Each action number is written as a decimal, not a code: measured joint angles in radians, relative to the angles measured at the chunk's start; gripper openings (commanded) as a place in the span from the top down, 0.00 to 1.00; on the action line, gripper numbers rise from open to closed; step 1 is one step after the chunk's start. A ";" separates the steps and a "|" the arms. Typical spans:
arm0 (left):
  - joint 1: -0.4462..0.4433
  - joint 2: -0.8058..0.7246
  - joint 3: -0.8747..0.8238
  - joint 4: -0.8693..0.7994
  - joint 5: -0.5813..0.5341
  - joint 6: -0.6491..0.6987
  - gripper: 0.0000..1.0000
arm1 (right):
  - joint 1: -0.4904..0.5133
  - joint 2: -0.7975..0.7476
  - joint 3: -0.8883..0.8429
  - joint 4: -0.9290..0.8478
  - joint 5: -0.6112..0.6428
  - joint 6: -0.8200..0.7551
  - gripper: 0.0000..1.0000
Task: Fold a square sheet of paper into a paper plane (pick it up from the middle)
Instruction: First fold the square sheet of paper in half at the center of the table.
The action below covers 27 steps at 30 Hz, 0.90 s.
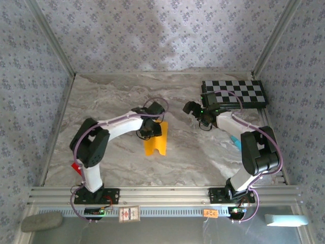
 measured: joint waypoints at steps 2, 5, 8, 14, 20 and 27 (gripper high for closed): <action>0.027 -0.038 -0.024 0.055 0.053 0.003 0.66 | -0.002 -0.004 -0.007 0.017 -0.010 0.000 0.03; 0.059 -0.074 -0.048 0.134 0.128 0.003 0.67 | -0.003 -0.013 -0.015 0.039 -0.032 -0.002 0.03; 0.072 -0.096 -0.069 0.217 0.206 0.003 0.67 | -0.004 -0.021 -0.018 0.068 -0.055 -0.005 0.03; 0.080 -0.109 -0.129 0.394 0.309 -0.040 0.68 | -0.003 -0.037 -0.049 0.147 -0.128 -0.019 0.09; 0.092 -0.095 -0.209 0.502 0.312 -0.090 0.71 | 0.003 -0.020 -0.072 0.205 -0.231 -0.022 0.29; 0.106 -0.084 -0.290 0.534 0.247 -0.114 0.75 | 0.064 0.069 -0.072 0.221 -0.321 -0.027 0.54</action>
